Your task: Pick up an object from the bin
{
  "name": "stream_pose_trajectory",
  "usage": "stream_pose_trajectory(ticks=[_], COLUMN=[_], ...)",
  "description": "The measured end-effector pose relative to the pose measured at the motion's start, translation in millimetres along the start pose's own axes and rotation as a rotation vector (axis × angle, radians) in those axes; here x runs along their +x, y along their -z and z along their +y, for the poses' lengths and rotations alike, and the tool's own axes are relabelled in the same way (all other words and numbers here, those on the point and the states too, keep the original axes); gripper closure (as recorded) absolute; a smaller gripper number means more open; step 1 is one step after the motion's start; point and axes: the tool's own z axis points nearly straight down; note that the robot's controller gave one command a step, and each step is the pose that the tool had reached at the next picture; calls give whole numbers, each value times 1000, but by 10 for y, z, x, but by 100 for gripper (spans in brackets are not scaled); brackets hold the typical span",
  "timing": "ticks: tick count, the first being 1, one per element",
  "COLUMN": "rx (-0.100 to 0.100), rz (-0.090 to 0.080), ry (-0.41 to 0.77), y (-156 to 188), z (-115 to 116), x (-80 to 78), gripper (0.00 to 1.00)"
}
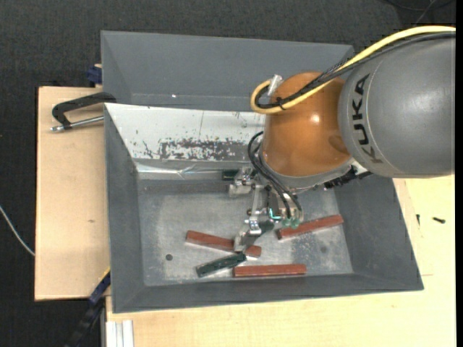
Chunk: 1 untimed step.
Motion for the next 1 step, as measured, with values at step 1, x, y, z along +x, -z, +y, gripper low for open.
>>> stream_pose_trajectory(ticks=[1], rx=[-1], rz=[-7], ry=[-2], y=[40], z=[-6], x=[-12], gripper=[0])
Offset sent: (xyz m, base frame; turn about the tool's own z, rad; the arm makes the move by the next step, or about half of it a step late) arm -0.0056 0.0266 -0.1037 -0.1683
